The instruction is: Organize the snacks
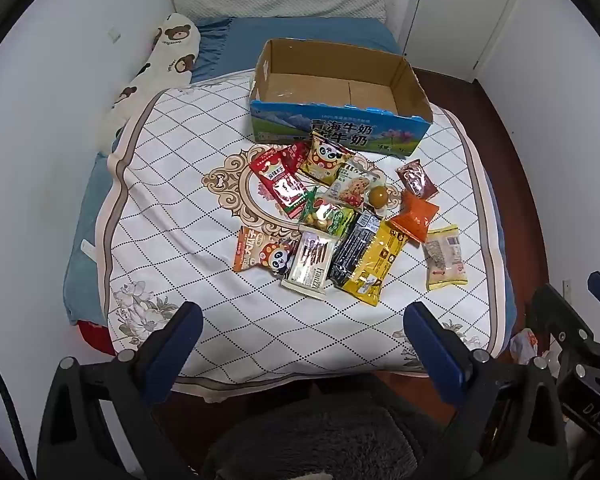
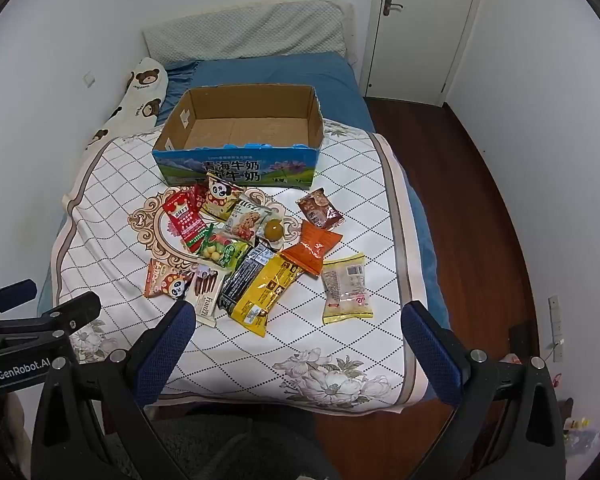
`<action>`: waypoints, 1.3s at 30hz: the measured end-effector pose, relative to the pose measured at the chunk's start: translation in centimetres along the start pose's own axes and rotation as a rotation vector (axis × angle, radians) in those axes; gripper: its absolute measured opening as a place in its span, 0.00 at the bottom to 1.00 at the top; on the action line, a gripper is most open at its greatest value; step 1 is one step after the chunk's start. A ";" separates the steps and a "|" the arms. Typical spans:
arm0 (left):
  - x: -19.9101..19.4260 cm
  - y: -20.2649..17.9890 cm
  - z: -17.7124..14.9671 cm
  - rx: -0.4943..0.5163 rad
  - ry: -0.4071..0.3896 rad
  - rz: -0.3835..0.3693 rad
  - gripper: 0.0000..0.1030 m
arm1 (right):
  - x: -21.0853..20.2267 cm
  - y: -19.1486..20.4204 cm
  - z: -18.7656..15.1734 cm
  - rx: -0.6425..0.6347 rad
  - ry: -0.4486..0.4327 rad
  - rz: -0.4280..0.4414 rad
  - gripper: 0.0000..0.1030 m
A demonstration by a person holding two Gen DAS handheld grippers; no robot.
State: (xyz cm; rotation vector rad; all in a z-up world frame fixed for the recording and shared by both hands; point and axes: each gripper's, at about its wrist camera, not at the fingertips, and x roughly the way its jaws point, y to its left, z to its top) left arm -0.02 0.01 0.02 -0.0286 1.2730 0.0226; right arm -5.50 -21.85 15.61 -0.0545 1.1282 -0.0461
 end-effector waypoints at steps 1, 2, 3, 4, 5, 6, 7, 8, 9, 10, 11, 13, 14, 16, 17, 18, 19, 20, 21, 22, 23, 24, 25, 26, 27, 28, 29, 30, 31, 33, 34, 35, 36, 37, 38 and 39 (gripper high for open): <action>0.0 0.0 0.0 0.001 0.002 0.003 1.00 | 0.0 0.0 0.0 -0.001 0.003 -0.002 1.00; 0.0 0.0 0.0 0.001 0.003 0.004 1.00 | 0.0 0.0 0.0 -0.001 0.002 -0.002 1.00; 0.0 0.0 0.0 0.001 0.004 0.005 1.00 | 0.0 0.0 0.0 0.000 0.001 -0.002 1.00; 0.0 0.0 0.0 0.000 0.003 0.006 1.00 | 0.0 0.0 0.0 0.001 0.000 -0.002 1.00; 0.0 0.0 0.1 -0.001 0.002 0.006 1.00 | 0.0 0.0 0.0 0.002 0.000 -0.002 1.00; 0.0 0.1 0.1 -0.003 0.002 0.005 1.00 | 0.0 0.0 0.0 0.003 0.000 -0.002 1.00; 0.0 0.1 0.1 -0.004 0.001 0.006 1.00 | 0.0 0.0 0.0 0.004 -0.001 -0.001 1.00; 0.0 0.0 0.0 0.001 -0.001 0.008 1.00 | 0.0 0.0 0.0 0.005 -0.002 0.000 1.00; 0.0 0.0 0.0 0.001 0.000 0.007 1.00 | 0.1 -0.1 -0.1 0.005 0.000 0.002 1.00; -0.1 0.0 0.0 0.001 0.000 0.007 1.00 | -0.1 -0.1 -0.2 0.000 0.001 0.002 1.00; -0.1 0.0 0.0 0.001 -0.001 0.007 1.00 | -0.1 0.0 -0.2 0.001 0.000 0.003 1.00; -0.1 0.0 0.0 0.002 -0.002 0.005 1.00 | -0.2 0.0 -0.2 0.002 -0.001 0.003 1.00; -0.1 -0.1 0.0 0.004 -0.003 0.006 1.00 | -0.3 0.0 -0.3 0.003 -0.002 0.003 1.00; -0.1 -0.1 0.1 0.007 -0.003 0.006 1.00 | -0.4 0.0 -0.3 0.004 -0.002 0.004 1.00; -0.1 0.0 0.1 0.003 0.000 0.004 1.00 | -0.5 0.0 -0.4 0.003 -0.005 0.004 1.00; -0.5 0.2 0.0 0.003 0.000 0.004 1.00 | -0.5 0.0 -0.4 0.002 -0.005 0.003 1.00; -0.6 0.1 -0.2 0.004 0.000 0.003 1.00 | -0.4 0.0 -0.4 0.002 -0.005 0.004 1.00; -0.7 0.1 -0.2 0.006 -0.001 0.003 1.00 | -0.4 0.0 -0.4 0.002 -0.005 0.004 1.00; -0.6 0.0 -0.3 0.004 -0.001 0.003 1.00 | -0.3 0.0 -0.4 0.003 -0.004 0.004 1.00; -0.9 -0.1 -0.2 0.004 -0.001 0.001 1.00 | -0.3 0.0 -0.5 0.002 -0.006 0.003 1.00; -0.9 -0.2 -0.3 0.005 -0.003 0.003 1.00 | -0.3 0.0 -0.5 0.002 -0.006 0.003 1.00; -0.9 -0.2 -0.3 0.005 -0.004 0.004 1.00 | -0.5 0.0 -0.7 0.001 -0.007 0.003 1.00; -0.8 -0.2 -0.3 0.004 -0.006 0.003 1.00 | -0.7 0.0 -0.9 0.002 -0.008 0.005 1.00; -0.8 -0.3 -0.3 0.005 -0.006 0.003 1.00 | -0.7 0.0 -0.9 0.002 -0.009 0.005 1.00; -0.8 -0.3 -0.3 0.006 -0.006 0.004 1.00 | -0.9 0.0 -0.8 0.003 -0.010 0.006 1.00; -0.8 -0.2 -0.3 0.006 -0.007 0.004 1.00 | -0.9 0.0 -0.7 0.004 -0.011 0.007 1.00; -0.9 -0.3 -0.3 0.006 -0.008 0.004 1.00 | -1.0 0.0 -0.7 0.005 -0.012 0.008 1.00; -1.0 -0.3 -0.5 0.006 -0.009 0.003 1.00 | -1.1 0.0 -0.7 0.005 -0.012 0.009 1.00; -1.1 -0.4 -0.5 0.006 -0.010 0.003 1.00 | -1.2 0.1 -0.7 0.005 -0.012 0.010 1.00; -1.0 -0.3 -0.5 0.006 -0.011 0.003 1.00 | -1.2 -0.1 -0.6 0.006 -0.011 0.011 1.00; -1.0 -0.3 -0.5 0.005 -0.011 0.002 1.00 | -1.2 -0.2 -0.7 0.007 -0.012 0.011 1.00; -1.1 -0.3 -0.5 0.004 -0.011 0.003 1.00 | -1.2 -0.2 -0.7 0.007 -0.013 0.012 1.00; -1.1 -0.3 -0.5 0.005 -0.012 0.003 1.00 | -1.3 -0.1 -0.8 0.009 -0.013 0.013 1.00; -1.1 -0.3 -0.6 0.005 -0.014 0.003 1.00 | -1.3 -0.1 -0.8 0.008 -0.013 0.012 1.00; -1.1 -0.3 -0.6 0.005 -0.014 0.003 1.00 | -1.3 -0.1 -0.9 0.009 -0.015 0.014 1.00; -1.1 -0.2 -0.6 0.006 -0.015 0.002 1.00 | -1.4 -0.1 -0.8 0.009 -0.016 0.014 1.00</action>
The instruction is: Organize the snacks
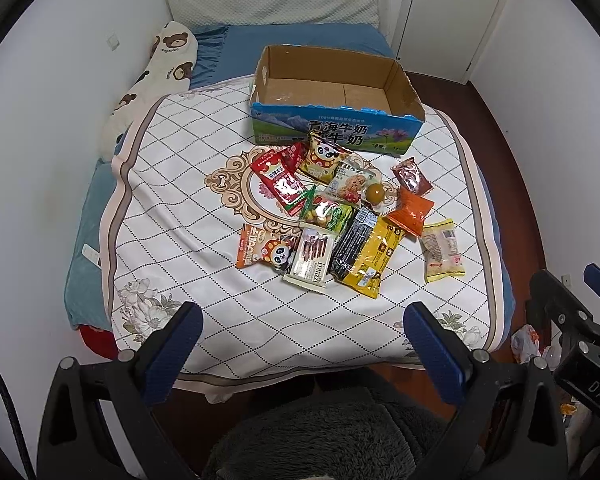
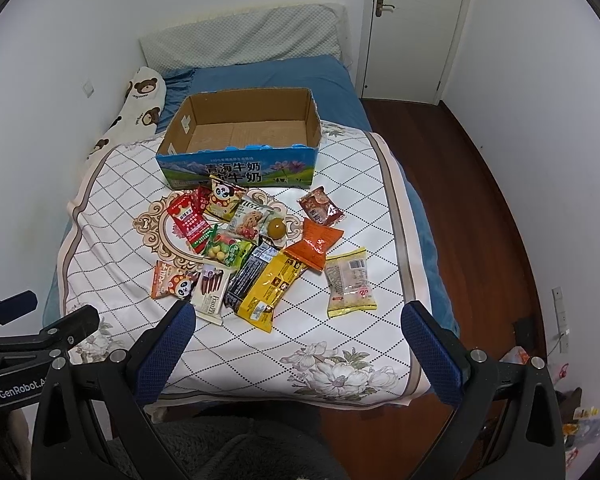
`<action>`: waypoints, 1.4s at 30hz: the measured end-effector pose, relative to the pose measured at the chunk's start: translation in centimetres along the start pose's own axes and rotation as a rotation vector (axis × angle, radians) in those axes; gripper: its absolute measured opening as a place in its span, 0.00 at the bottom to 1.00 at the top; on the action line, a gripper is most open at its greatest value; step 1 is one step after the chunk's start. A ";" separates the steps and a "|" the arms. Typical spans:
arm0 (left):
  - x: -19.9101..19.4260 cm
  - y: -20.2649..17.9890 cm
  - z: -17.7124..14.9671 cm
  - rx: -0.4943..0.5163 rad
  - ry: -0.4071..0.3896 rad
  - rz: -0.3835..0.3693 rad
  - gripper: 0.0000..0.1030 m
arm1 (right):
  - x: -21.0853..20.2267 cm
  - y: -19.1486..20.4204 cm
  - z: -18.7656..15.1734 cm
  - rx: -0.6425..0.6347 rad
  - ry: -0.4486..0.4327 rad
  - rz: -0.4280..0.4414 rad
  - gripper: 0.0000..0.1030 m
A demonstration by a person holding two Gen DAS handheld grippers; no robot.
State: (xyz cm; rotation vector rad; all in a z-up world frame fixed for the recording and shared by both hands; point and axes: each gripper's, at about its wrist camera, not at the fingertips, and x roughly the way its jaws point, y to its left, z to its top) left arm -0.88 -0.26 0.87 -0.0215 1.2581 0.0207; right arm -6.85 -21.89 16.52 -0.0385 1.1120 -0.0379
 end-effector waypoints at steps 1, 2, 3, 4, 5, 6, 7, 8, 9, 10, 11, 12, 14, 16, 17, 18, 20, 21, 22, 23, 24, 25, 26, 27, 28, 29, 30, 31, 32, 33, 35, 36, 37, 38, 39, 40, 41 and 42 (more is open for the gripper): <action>0.0 0.0 0.0 0.000 -0.001 0.000 1.00 | -0.4 0.0 -0.3 0.005 -0.002 0.000 1.00; -0.2 0.0 0.0 0.000 -0.003 0.001 1.00 | -0.4 0.0 -0.3 0.005 -0.002 0.001 1.00; -0.7 0.1 0.1 0.002 -0.004 0.000 1.00 | -0.4 0.0 -0.3 0.005 -0.002 0.002 1.00; -0.9 0.1 0.1 0.003 -0.005 0.001 1.00 | -0.5 0.1 -0.3 0.005 -0.003 0.002 1.00; -1.0 0.1 0.2 0.003 -0.006 0.002 1.00 | -0.5 0.1 -0.3 0.006 -0.003 0.003 1.00; -1.1 0.1 0.2 0.003 -0.007 0.002 1.00 | -0.5 0.1 -0.3 0.006 -0.003 0.004 1.00; -1.3 0.2 0.3 0.003 -0.008 0.002 1.00 | -0.5 0.1 -0.3 0.006 -0.004 0.003 1.00; -1.3 0.2 0.2 0.004 -0.009 0.002 1.00 | -0.4 0.1 -0.3 0.006 -0.004 0.003 1.00; -1.3 0.1 0.3 0.004 -0.010 0.002 1.00 | -0.5 0.1 -0.3 0.007 -0.004 0.003 1.00; -1.4 0.1 0.3 0.004 -0.011 0.001 1.00 | -0.4 0.0 -0.3 0.007 -0.003 0.005 1.00; -1.4 0.1 0.4 0.005 -0.011 0.002 1.00 | -0.4 0.0 -0.3 0.008 -0.004 0.005 1.00; -1.4 0.2 0.5 0.005 -0.010 0.002 1.00 | -0.5 0.0 -0.3 0.007 -0.005 0.004 1.00; -1.5 0.2 0.5 0.004 -0.013 0.003 1.00 | -0.4 -0.2 -0.3 0.009 -0.005 0.008 1.00; -1.5 0.2 0.4 0.004 -0.017 0.004 1.00 | -0.7 0.0 -0.3 0.010 -0.009 0.008 1.00; -1.6 0.2 0.4 0.005 -0.020 0.004 1.00 | -0.8 0.1 -0.3 0.011 -0.011 0.008 1.00; -1.6 0.2 0.3 0.006 -0.023 0.004 1.00 | -0.9 0.2 -0.2 0.013 -0.011 0.010 1.00; -1.6 0.3 0.1 0.005 -0.029 0.004 1.00 | -1.0 0.3 -0.2 0.015 -0.013 0.010 1.00; -1.6 0.4 0.2 0.005 -0.030 0.005 1.00 | -1.0 0.4 -0.2 0.016 -0.013 0.012 1.00; -1.6 0.3 0.1 0.006 -0.028 0.005 1.00 | -1.1 0.5 -0.2 0.016 -0.013 0.014 1.00; -1.6 0.4 0.2 0.006 -0.029 0.005 1.00 | -1.1 0.4 -0.2 0.016 -0.015 0.014 1.00; -1.6 0.4 0.1 0.006 -0.030 0.005 1.00 | -1.2 0.5 -0.2 0.015 -0.016 0.015 1.00; -1.6 0.5 0.0 0.005 -0.032 0.006 1.00 | -1.3 0.5 -0.2 0.016 -0.018 0.017 1.00; -1.7 0.5 0.1 0.005 -0.034 0.006 1.00 | -1.4 0.7 -0.1 0.015 -0.019 0.018 1.00; -1.7 0.6 0.0 0.005 -0.037 0.005 1.00 | -1.4 0.5 -0.2 0.017 -0.021 0.021 1.00; -1.8 0.7 0.0 0.004 -0.040 0.005 1.00 | -1.4 0.3 -0.3 0.019 -0.022 0.023 1.00; -1.8 0.7 0.0 0.005 -0.042 0.003 1.00 | -1.4 0.4 -0.3 0.019 -0.023 0.024 1.00; -1.9 0.7 -0.1 0.005 -0.043 0.004 1.00 | -1.4 0.5 -0.3 0.018 -0.025 0.024 1.00; -1.9 0.7 -0.1 0.004 -0.043 0.005 1.00 | -1.4 0.5 -0.3 0.018 -0.025 0.024 1.00; -1.9 0.7 -0.1 0.003 -0.045 0.004 1.00 | -1.5 0.4 -0.4 0.019 -0.025 0.026 1.00; -1.9 0.7 -0.1 0.004 -0.045 0.004 1.00 | -1.5 0.5 -0.4 0.019 -0.027 0.023 1.00; -1.9 0.7 -0.1 0.005 -0.046 0.005 1.00 | -1.4 0.5 -0.4 0.019 -0.028 0.022 1.00; -1.9 0.7 -0.1 0.004 -0.045 0.005 1.00 | -1.5 0.6 -0.4 0.019 -0.029 0.022 1.00; -1.9 0.7 -0.1 0.004 -0.046 0.005 1.00 | -1.4 0.5 -0.4 0.019 -0.029 0.022 1.00; -1.9 0.7 -0.1 0.003 -0.047 0.005 1.00 | -1.5 0.5 -0.4 0.018 -0.028 0.022 1.00; -1.9 0.7 -0.2 0.002 -0.049 0.005 1.00 | -1.5 0.5 -0.4 0.019 -0.028 0.023 1.00; -2.0 0.7 -0.1 0.002 -0.051 0.005 1.00 | -1.5 0.4 -0.5 0.019 -0.029 0.024 1.00; -2.0 0.7 -0.1 0.001 -0.051 0.006 1.00 | -1.5 0.4 -0.5 0.019 -0.030 0.023 1.00; -2.1 0.7 0.0 -0.001 -0.051 0.005 1.00 | -1.5 0.5 -0.5 0.019 -0.030 0.024 1.00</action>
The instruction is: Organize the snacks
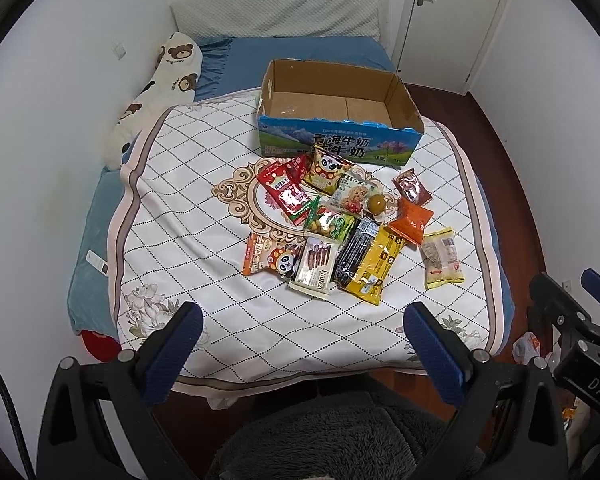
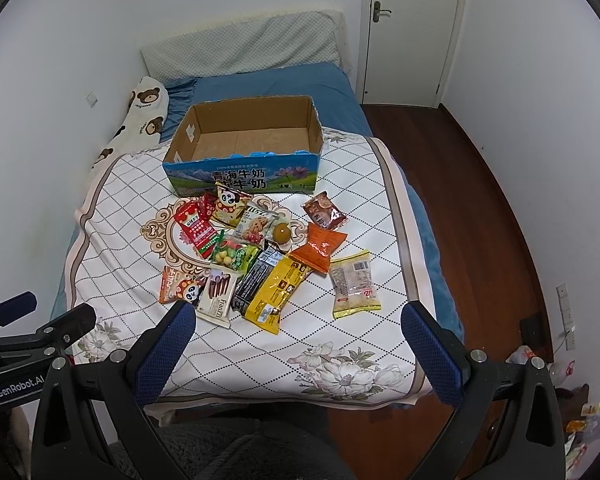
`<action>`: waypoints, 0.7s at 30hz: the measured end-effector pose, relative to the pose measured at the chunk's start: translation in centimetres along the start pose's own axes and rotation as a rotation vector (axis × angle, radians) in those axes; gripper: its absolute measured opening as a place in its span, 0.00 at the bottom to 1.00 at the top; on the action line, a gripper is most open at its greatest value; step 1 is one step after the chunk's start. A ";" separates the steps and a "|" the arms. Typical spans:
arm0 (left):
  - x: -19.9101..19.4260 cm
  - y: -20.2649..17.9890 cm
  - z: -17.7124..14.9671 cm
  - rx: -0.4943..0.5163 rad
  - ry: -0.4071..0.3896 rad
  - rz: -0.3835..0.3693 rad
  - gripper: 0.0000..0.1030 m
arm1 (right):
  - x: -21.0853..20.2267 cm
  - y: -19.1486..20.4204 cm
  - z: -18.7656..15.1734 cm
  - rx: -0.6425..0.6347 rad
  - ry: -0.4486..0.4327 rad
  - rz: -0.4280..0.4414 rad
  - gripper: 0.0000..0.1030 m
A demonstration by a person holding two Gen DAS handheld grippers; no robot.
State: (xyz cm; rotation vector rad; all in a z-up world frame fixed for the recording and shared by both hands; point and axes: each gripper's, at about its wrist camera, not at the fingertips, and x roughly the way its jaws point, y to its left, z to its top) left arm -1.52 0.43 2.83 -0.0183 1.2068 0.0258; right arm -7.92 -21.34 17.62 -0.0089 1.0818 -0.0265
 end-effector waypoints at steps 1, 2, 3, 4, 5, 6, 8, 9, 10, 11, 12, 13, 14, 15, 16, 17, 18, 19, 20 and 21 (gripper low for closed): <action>-0.2 -0.2 -0.1 0.000 -0.003 0.001 1.00 | 0.0 0.0 0.0 0.001 -0.001 0.000 1.00; -0.2 -0.2 0.0 -0.001 -0.005 0.002 1.00 | 0.0 0.0 0.0 0.001 -0.001 -0.001 1.00; -0.3 -0.1 0.0 -0.001 -0.008 0.003 1.00 | -0.1 0.0 0.0 0.001 -0.003 0.000 1.00; -0.4 -0.2 0.0 -0.002 -0.010 0.003 1.00 | -0.1 0.1 -0.1 0.003 -0.004 0.001 1.00; -0.4 -0.2 0.1 -0.002 -0.013 0.003 1.00 | -0.1 0.0 0.0 0.004 -0.006 0.002 1.00; -0.4 -0.2 0.2 -0.002 -0.015 0.004 1.00 | -0.1 0.1 0.0 0.004 -0.006 0.004 1.00; -0.3 -0.1 0.1 -0.007 -0.016 0.001 1.00 | -0.2 0.1 -0.1 0.004 -0.007 0.003 1.00; -0.3 0.0 -0.2 -0.008 -0.017 0.001 1.00 | -0.2 0.2 0.0 0.003 -0.007 0.003 1.00; -0.3 0.1 -0.2 -0.007 -0.017 0.001 1.00 | -0.2 0.1 0.0 0.001 -0.007 0.003 1.00; -0.2 0.0 -0.1 -0.008 -0.016 0.001 1.00 | -0.1 0.2 0.0 0.001 -0.007 0.004 1.00; -0.3 0.1 -0.3 -0.007 -0.017 0.001 1.00 | -0.1 0.2 0.0 0.000 -0.007 0.006 1.00; -0.2 0.2 -0.3 -0.008 -0.017 0.001 1.00 | -0.1 0.1 0.0 0.001 -0.007 0.005 1.00; -0.2 0.2 -0.2 -0.010 -0.016 0.001 1.00 | -0.1 0.1 0.0 0.002 -0.007 0.006 1.00; -0.1 0.3 -0.3 -0.012 -0.016 0.001 1.00 | -0.1 0.2 0.0 0.003 -0.005 0.008 1.00; -0.1 0.3 -0.3 -0.012 -0.018 0.003 1.00 | 0.1 -0.1 0.1 0.004 -0.002 0.012 1.00; 0.1 0.5 -0.3 -0.017 -0.027 0.008 1.00 | 0.3 0.0 0.2 0.007 0.002 0.014 1.00; 0.4 0.7 0.0 -0.020 -0.042 0.023 1.00 | 0.6 -0.2 0.3 0.009 0.006 0.016 1.00; 0.7 0.8 0.2 -0.021 -0.050 0.035 1.00 | 1.0 -0.3 0.3 0.015 0.014 0.021 1.00; 1.2 0.9 0.5 -0.020 -0.064 0.050 1.00 | 1.5 -0.4 0.4 0.019 0.019 0.024 1.00; 1.7 1.1 0.8 -0.018 -0.079 0.069 1.00 | 2.2 -0.5 0.5 0.024 0.026 0.025 1.00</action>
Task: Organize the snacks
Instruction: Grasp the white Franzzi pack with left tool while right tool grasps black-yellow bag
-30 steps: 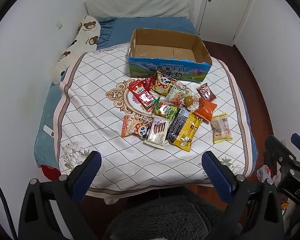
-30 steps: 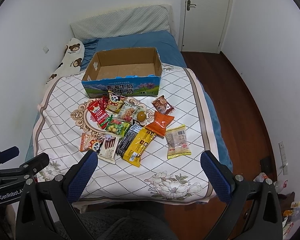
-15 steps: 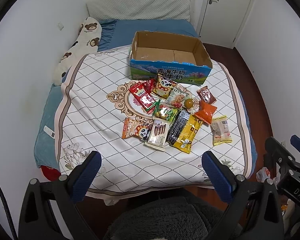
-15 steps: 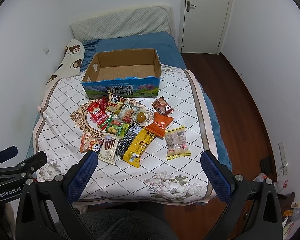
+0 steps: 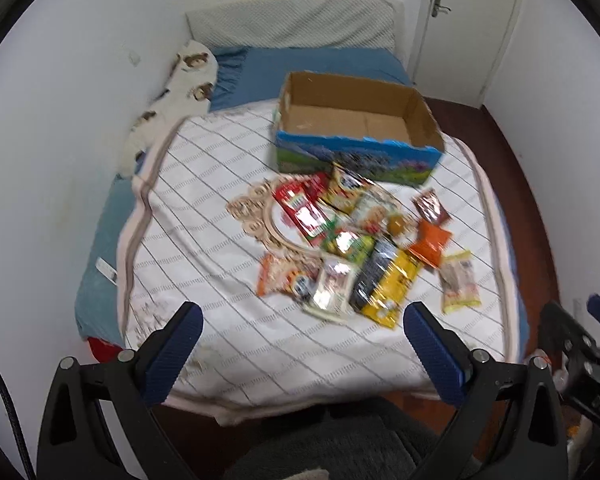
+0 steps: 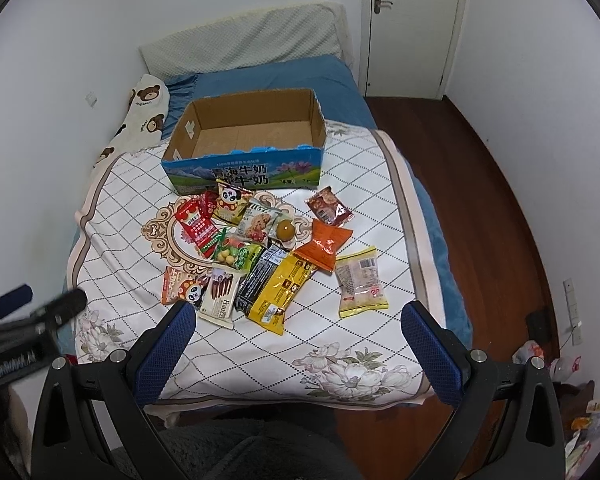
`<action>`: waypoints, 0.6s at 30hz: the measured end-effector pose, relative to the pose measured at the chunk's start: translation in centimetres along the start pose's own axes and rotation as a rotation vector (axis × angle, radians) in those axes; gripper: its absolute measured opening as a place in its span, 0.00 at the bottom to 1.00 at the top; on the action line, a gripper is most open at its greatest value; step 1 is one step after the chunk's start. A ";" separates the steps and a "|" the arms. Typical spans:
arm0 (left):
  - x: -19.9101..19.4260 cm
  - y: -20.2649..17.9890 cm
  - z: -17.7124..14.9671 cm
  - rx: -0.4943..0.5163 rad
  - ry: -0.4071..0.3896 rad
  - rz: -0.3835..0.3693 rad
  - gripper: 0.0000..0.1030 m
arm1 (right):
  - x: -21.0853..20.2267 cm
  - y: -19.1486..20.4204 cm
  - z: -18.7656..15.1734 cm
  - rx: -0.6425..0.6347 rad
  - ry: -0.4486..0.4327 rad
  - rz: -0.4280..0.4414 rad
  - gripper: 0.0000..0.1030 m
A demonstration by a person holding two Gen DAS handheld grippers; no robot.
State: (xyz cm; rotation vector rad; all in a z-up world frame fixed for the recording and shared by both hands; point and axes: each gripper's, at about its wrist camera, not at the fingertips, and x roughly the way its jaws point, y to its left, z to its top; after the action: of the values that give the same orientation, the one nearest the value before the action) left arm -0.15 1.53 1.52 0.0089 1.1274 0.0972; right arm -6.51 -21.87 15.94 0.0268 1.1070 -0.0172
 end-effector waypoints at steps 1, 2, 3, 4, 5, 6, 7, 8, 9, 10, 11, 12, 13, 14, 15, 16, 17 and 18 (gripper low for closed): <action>0.8 0.1 0.3 0.011 -0.012 0.037 1.00 | 0.7 -0.2 0.1 0.004 0.006 0.000 1.00; 2.2 0.0 0.7 0.033 -0.013 0.081 1.00 | 1.7 -0.3 0.2 0.013 0.016 0.005 1.00; 3.4 0.0 0.9 0.049 -0.016 0.113 1.00 | 2.8 -0.6 0.4 0.027 0.025 0.014 1.00; 4.5 0.2 1.1 0.061 -0.015 0.138 1.00 | 4.2 -1.0 0.5 0.045 0.038 0.022 1.00; 6.4 0.1 1.2 0.086 0.006 0.153 1.00 | 5.8 -1.3 0.6 0.062 0.056 0.027 1.00; 7.7 0.3 1.4 0.096 0.025 0.156 1.00 | 7.5 -1.5 0.7 0.081 0.078 0.034 1.00; 9.3 0.5 1.4 0.106 0.051 0.168 1.00 | 9.5 -1.9 0.8 0.104 0.106 0.041 1.00; 11.4 0.6 1.5 0.122 0.082 0.187 1.00 | 11.1 -2.2 0.8 0.123 0.130 0.048 1.00; 13.1 0.6 1.4 0.137 0.113 0.177 1.00 | 13.3 -2.4 0.8 0.143 0.162 0.059 1.00; 14.8 0.4 1.4 0.151 0.142 0.164 1.00 | 15.3 -2.6 0.8 0.159 0.190 0.067 1.00; 16.2 0.2 1.4 0.164 0.165 0.172 1.00 | 17.4 -2.7 0.7 0.176 0.218 0.082 1.00; 17.5 -0.2 1.3 0.182 0.184 0.185 1.00 | 19.5 -2.6 0.6 0.189 0.245 0.099 1.00; 19.1 -0.6 1.1 0.208 0.205 0.188 1.00 | 21.5 -2.5 0.4 0.202 0.272 0.101 1.00; 20.8 -0.9 0.9 0.227 0.226 0.189 1.00 | 23.9 -2.3 0.2 0.218 0.306 0.104 1.00; 22.1 -1.1 0.8 0.234 0.244 0.203 1.00 | 26.2 -2.1 0.1 0.232 0.331 0.114 1.00; 23.8 -1.2 0.4 0.239 0.272 0.210 1.00 | 28.1 -1.7 -0.1 0.246 0.364 0.117 0.99; 24.8 -1.3 0.3 0.239 0.289 0.211 1.00 | 30.0 -1.3 -0.3 0.262 0.401 0.118 0.99; 26.0 -1.3 0.0 0.238 0.304 0.220 1.00 | 32.2 -0.9 -0.5 0.280 0.435 0.129 0.99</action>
State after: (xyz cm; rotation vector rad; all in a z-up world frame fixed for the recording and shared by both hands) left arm 11.03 2.42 -22.01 0.3405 1.4341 0.1636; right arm 7.39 -22.74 -13.09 0.3668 1.5284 -0.0521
